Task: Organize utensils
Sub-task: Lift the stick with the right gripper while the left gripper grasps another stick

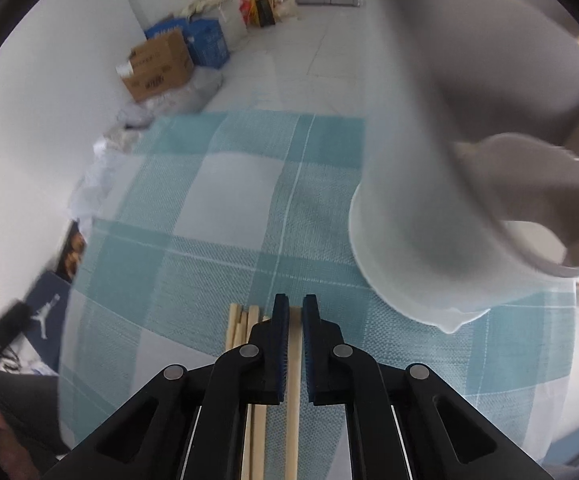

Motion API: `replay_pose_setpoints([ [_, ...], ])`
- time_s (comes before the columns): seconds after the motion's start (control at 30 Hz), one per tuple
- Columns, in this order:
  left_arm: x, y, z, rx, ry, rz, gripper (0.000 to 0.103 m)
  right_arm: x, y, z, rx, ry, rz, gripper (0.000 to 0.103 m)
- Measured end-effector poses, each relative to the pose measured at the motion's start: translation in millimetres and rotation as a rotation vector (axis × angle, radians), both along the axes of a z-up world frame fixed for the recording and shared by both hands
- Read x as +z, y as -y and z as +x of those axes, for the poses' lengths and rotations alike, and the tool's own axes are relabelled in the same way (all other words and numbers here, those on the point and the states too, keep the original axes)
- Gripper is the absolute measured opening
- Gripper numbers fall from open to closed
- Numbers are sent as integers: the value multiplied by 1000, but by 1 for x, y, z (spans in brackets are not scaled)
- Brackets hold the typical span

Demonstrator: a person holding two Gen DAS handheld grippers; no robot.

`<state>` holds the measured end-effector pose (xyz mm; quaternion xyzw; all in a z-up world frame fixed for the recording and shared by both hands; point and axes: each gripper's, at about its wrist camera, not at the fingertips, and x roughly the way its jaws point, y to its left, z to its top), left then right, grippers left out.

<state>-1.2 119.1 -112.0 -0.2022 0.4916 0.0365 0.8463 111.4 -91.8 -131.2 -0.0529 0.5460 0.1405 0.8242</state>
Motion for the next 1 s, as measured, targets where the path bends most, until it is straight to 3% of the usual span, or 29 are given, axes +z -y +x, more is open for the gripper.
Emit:
replay_pose_setpoints([
  [0.07, -3, 15, 2, -71, -22, 6, 73, 15, 11, -4, -15, 35, 60, 6],
  [0.17, -7, 46, 4, -175, -33, 79, 73, 41, 31, -12, -34, 100, 154, 6],
  [0.33, -22, 78, 9, -264, -109, 108, 73, 74, 57, -28, -35, 195, 259, 6],
  [0.47, -28, 86, 8, -282, -143, 113, 73, 90, 79, -34, -50, 225, 315, 6],
  [0.63, -31, 96, 13, -288, -151, 177, 73, 102, 103, -41, -58, 233, 344, 6],
  [1.0, -38, 111, 30, -306, -165, 293, 74, 103, 130, -51, -73, 272, 384, 6],
])
